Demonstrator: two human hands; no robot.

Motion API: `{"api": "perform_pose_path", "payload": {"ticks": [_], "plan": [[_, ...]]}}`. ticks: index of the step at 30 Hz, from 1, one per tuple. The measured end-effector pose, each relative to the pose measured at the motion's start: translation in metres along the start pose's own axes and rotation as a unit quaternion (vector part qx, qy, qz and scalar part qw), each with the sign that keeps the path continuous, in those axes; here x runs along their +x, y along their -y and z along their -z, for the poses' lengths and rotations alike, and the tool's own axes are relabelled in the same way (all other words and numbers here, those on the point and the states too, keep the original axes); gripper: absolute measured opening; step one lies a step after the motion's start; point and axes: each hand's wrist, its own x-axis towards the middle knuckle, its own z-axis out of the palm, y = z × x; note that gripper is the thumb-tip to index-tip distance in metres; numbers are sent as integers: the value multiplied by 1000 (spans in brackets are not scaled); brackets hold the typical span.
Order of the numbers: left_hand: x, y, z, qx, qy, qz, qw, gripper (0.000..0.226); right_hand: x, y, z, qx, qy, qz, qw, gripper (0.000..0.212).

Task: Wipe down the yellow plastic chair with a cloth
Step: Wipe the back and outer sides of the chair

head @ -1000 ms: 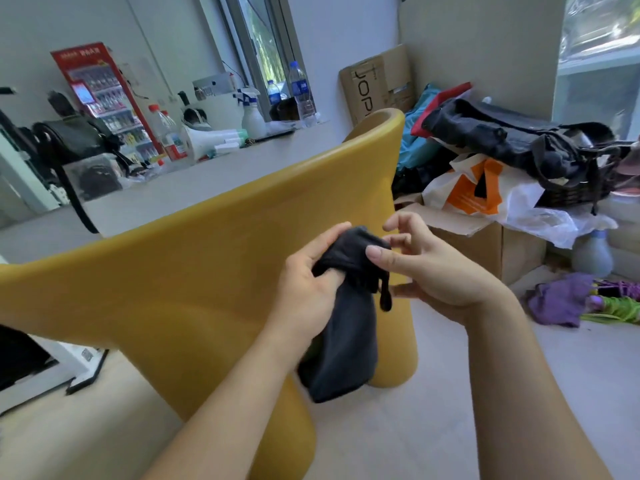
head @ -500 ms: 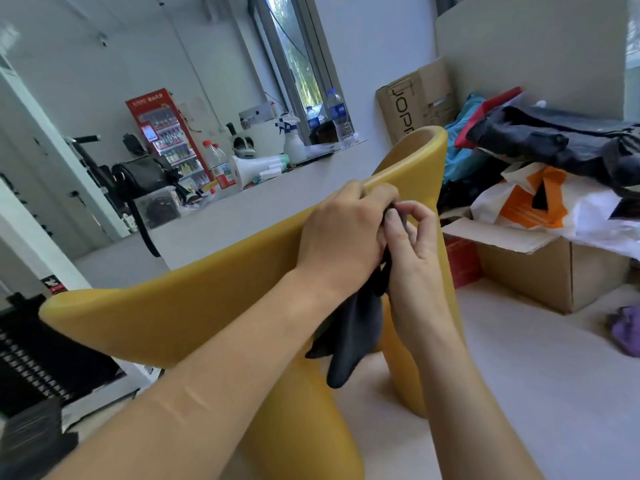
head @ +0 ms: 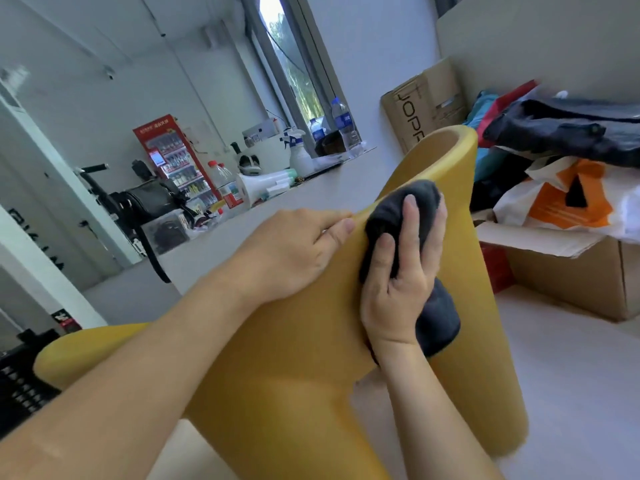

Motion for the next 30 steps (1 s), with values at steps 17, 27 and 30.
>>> {"api": "perform_pose_path", "payload": {"ticks": [17,27,30], "plan": [[8,-14,0,-27,-9,24,999,43,30,0,9,-6,-22,-7,1000,36],[47,-38,-11,-53,-2,30,998,39,-14,50,17,28,-11,-45,999,33],[44,-40,-9,-67,24,36,997,37,34,-18,21,-27,-30,-70,997,33]]}}
